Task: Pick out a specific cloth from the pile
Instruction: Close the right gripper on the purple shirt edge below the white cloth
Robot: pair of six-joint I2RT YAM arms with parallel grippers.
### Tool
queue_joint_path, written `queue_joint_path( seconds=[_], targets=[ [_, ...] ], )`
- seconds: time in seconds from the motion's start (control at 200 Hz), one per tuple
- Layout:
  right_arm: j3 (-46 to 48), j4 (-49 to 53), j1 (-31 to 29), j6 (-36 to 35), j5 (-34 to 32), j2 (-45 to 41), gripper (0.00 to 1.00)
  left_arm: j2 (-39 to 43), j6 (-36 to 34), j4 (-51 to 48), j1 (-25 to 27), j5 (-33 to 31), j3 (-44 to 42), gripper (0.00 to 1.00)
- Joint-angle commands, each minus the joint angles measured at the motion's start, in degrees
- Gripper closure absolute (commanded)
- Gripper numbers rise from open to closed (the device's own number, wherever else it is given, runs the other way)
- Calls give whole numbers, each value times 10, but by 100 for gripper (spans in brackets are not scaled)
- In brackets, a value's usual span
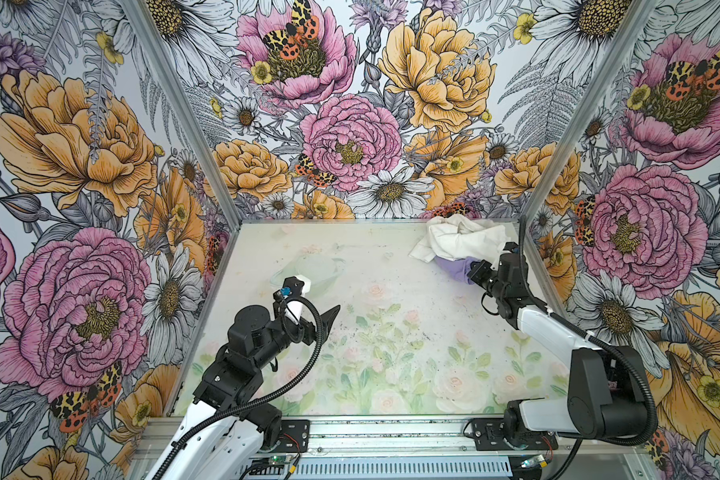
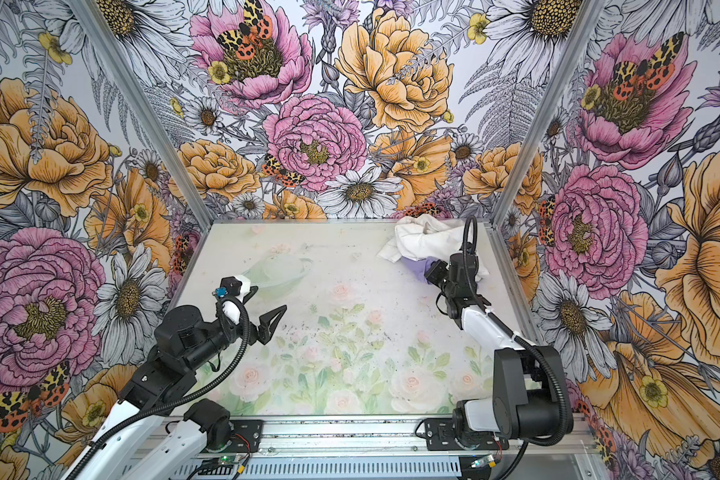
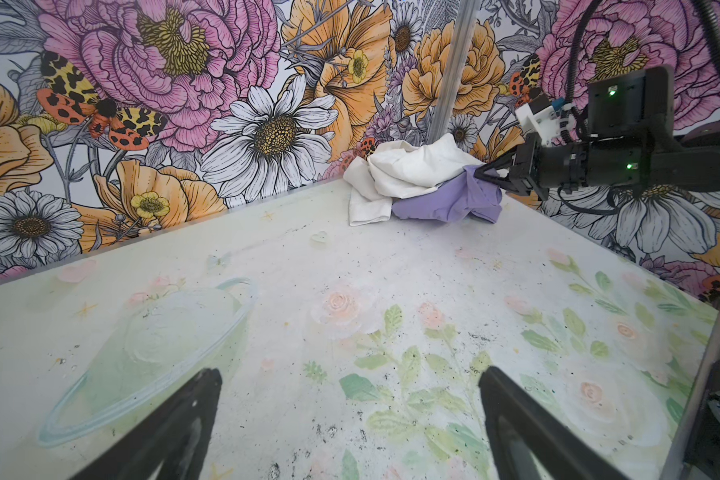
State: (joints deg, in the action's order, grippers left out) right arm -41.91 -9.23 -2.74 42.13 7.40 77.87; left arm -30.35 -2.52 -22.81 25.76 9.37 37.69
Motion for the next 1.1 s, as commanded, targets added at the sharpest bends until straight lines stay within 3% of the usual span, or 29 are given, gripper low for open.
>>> queue_joint_path(
  seconds=[0.0,1.096],
  targets=[
    [-27,-5,3,-17,10,-31,100,8,-9,-5,4,-15,-7,1],
    [-93,18,-3,-30,39,-104,100,12,-12,-6,8,-21,-7,1]
  ],
)
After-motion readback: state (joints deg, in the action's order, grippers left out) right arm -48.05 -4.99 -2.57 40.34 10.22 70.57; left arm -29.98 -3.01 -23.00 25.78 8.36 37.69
